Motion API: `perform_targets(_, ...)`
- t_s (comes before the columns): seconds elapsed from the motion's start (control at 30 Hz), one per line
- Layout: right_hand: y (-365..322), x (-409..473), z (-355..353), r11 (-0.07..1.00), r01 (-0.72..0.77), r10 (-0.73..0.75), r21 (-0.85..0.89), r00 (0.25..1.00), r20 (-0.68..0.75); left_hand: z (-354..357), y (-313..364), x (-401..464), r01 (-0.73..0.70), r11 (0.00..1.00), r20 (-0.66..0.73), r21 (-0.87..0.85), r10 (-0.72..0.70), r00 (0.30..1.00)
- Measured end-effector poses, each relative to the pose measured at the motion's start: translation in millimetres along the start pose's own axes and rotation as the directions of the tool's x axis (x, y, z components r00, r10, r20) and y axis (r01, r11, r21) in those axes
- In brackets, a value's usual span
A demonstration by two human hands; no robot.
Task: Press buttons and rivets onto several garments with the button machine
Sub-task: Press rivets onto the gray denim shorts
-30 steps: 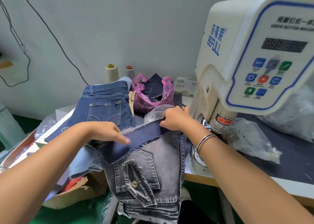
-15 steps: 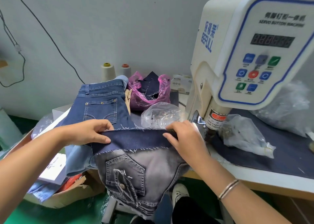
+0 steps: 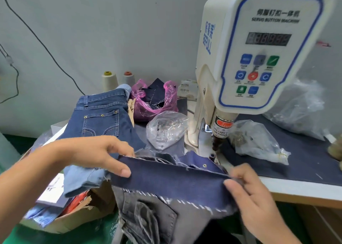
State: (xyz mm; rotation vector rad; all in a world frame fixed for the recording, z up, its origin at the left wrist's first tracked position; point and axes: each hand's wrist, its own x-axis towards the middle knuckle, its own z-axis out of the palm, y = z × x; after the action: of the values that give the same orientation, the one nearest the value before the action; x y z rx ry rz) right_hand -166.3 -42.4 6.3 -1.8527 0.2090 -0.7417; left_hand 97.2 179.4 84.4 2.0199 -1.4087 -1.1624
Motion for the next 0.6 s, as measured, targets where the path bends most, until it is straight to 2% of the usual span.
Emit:
perform_targets(0.07, -5, -2, -19, 0.99, -0.031, 0.033, 0.136, 0.999, -0.012, 12, 9, 8, -0.093, 0.97, 0.065, -0.224, 0.11, 0.992)
perform_targets(0.13, -9, -3, -35, 0.938, -0.123, 0.116, 0.323, 0.992, 0.04, 27, 11, 23, -0.144, 0.897, 0.089, -0.419, 0.199, 0.976)
perform_targets(0.17, -7, -1, -41, 0.898, -0.194, 0.188, 0.395, 0.981, 0.053, 35, 10, 33, -0.154, 0.855, 0.08, -0.496, 0.221, 0.972)
perform_targets(0.23, 8, 4, -52, 0.825, -0.347, 0.37, 0.447, 0.928, 0.039, 53, 4, 56, -0.106, 0.797, 0.039, -0.595, 0.16, 0.986)
perform_targets(0.3, 27, 11, -60, 0.757, -0.484, 0.522, 0.438, 0.852, 0.039, 67, -2, 79, -0.046, 0.799, -0.01, -0.6, 0.051, 0.999)
perform_targets(0.37, 45, 18, -67, 0.706, -0.553, 0.597, 0.443, 0.801, 0.047, 75, -5, 100, -0.01, 0.84, -0.053, -0.543, -0.023, 0.998)
perform_targets(0.47, 62, 24, -79, 0.692, -0.549, 0.634, 0.469, 0.773, -0.031, 78, -2, 126, -0.026, 0.842, -0.118, -0.539, -0.045, 0.992)
perform_targets(0.6, 81, 29, -95, 0.666, -0.494, 0.656, 0.559, 0.745, -0.122, 78, 1, 151, -0.113, 0.756, -0.17, -0.645, 0.003, 0.985)
